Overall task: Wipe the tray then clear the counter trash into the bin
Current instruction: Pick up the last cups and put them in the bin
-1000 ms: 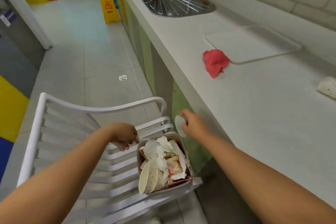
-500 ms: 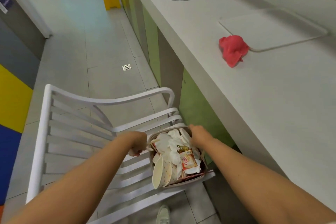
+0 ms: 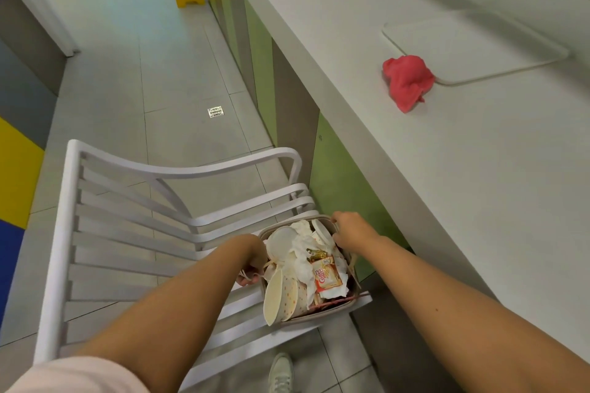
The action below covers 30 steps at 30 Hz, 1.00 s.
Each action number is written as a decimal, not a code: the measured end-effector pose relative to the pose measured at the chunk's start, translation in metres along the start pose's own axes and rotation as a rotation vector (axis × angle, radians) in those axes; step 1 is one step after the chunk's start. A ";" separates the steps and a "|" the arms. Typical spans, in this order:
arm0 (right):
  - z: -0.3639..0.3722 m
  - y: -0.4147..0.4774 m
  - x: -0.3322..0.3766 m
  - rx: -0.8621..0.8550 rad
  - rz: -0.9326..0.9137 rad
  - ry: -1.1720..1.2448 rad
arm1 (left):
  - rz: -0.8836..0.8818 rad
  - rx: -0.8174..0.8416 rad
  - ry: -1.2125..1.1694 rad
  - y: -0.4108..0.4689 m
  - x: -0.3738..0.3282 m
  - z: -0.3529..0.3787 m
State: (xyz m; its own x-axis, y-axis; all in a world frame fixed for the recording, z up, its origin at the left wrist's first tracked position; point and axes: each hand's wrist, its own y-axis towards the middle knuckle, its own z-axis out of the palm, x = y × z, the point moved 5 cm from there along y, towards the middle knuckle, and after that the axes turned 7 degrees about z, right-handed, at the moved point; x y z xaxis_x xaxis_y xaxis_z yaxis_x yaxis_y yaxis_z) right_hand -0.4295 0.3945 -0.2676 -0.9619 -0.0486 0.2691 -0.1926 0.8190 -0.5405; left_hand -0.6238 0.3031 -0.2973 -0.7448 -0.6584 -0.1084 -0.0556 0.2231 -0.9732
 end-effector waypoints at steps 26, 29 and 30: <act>-0.009 -0.021 -0.009 0.112 0.005 -0.079 | 0.089 -0.143 0.089 -0.029 -0.027 -0.026; -0.010 -0.024 -0.009 0.114 0.010 -0.076 | 0.139 -0.218 0.043 -0.032 -0.032 -0.032; -0.010 -0.024 -0.009 0.112 0.014 -0.073 | 0.109 -0.224 0.090 -0.030 -0.032 -0.032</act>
State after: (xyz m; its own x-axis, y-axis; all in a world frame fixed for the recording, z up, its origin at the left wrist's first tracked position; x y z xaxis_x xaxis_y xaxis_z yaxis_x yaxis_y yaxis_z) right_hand -0.4143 0.3807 -0.2495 -0.9754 -0.0828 0.2042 -0.1957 0.7512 -0.6304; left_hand -0.6195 0.3405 -0.2585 -0.8103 -0.5570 -0.1818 -0.1102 0.4496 -0.8864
